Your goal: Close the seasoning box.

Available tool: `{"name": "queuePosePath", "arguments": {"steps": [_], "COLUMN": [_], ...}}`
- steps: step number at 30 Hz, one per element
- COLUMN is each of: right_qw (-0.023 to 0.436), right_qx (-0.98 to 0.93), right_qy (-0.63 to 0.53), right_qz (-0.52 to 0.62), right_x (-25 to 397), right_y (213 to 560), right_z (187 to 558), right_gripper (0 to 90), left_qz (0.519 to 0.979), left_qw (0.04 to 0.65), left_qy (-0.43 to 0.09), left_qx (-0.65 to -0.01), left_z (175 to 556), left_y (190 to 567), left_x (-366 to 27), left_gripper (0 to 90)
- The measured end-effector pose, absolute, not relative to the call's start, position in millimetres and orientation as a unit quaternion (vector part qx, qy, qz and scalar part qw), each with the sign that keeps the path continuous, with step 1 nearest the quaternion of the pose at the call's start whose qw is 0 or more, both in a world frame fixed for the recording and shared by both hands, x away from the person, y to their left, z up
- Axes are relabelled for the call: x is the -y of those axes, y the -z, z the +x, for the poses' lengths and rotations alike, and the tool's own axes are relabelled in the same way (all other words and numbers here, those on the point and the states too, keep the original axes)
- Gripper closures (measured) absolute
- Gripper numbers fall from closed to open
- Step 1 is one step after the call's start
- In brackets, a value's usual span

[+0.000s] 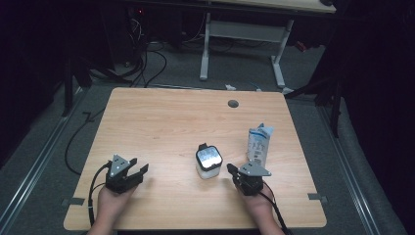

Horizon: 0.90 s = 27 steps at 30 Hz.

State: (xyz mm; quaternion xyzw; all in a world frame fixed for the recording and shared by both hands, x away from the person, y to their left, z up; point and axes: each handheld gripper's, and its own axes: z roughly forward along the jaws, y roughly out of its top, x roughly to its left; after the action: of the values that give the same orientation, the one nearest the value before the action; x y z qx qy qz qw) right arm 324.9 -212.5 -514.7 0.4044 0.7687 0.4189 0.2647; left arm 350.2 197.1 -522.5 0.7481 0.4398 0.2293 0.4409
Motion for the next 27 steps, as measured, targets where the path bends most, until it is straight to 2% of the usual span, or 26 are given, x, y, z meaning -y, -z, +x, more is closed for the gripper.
{"name": "queuePosePath", "arguments": {"steps": [11, 27], "right_qw": [0.262, 0.252], "right_qx": [-0.778, -0.784], "right_qy": [-0.415, -0.423], "right_qz": [0.393, 0.378], "right_x": [199, 188], "right_y": [513, 513], "right_z": [339, 327], "right_gripper": [88.6, 88.6], "left_qz": [0.747, 0.747], "left_qw": [0.445, 0.446], "left_qy": [-0.229, -0.226], "left_qx": [-0.438, -0.437], "left_z": [352, 351], "left_y": [523, 523], "left_x": [-198, -197], "left_gripper": [46.9, 46.8]}}
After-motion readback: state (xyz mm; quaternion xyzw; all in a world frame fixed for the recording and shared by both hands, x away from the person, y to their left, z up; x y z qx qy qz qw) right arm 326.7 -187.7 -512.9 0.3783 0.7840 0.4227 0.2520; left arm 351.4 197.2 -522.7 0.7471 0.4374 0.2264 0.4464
